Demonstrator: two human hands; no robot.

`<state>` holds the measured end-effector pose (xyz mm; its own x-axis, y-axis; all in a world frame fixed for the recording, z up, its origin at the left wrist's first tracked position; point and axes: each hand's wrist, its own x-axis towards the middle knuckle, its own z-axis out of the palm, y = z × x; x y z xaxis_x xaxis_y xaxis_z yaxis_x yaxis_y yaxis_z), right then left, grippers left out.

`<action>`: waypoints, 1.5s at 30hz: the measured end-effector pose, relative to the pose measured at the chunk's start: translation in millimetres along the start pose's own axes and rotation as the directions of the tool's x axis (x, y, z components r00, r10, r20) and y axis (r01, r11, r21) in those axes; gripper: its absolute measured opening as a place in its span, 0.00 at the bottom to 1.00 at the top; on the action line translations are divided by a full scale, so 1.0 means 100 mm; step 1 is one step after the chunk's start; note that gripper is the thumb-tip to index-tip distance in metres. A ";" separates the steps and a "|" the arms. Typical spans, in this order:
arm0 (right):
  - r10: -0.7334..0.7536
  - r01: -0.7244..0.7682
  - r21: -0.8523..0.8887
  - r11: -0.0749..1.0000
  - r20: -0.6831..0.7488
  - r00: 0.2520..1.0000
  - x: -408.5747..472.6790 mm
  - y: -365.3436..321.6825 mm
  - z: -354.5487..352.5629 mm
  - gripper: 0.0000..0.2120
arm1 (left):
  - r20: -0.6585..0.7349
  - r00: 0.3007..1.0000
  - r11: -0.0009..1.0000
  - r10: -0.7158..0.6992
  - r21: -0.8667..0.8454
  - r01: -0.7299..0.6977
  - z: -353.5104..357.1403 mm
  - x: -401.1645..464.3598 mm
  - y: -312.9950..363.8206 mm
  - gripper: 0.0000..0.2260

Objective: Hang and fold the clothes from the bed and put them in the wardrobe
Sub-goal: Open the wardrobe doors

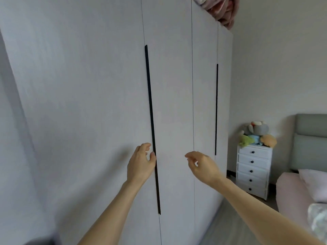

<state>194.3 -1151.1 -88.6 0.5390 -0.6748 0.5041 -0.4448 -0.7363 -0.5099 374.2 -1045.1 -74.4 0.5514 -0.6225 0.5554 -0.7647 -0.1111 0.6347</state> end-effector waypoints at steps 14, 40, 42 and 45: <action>-0.611 0.601 -0.123 0.790 -0.071 0.789 2.26 0.73 1.13 0.25 | -0.384 0.922 0.915 -0.039 0.356 0.187 1.15 1.38 -0.47 0.08; -0.819 0.680 0.611 0.405 -0.087 0.567 1.53 1.04 1.01 0.19 | -0.553 0.823 0.916 -0.132 0.250 0.314 1.41 0.17 0.66 0.15; -0.810 0.609 0.703 0.368 -0.080 0.582 1.18 1.02 0.85 0.19 | -0.558 0.820 0.919 -0.126 0.246 0.308 1.33 -0.11 0.84 0.10; -0.826 0.540 0.787 0.299 -0.070 0.559 0.75 0.98 0.67 0.20 | -0.596 0.789 0.910 -0.151 0.227 0.346 1.20 -0.54 1.13 0.08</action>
<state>239.3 -1270.6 -147.2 0.6189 0.2275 0.7518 0.7211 -0.5441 -0.4289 217.4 -1117.1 -97.5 0.7490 -0.0128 0.6625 -0.5813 -0.4925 0.6477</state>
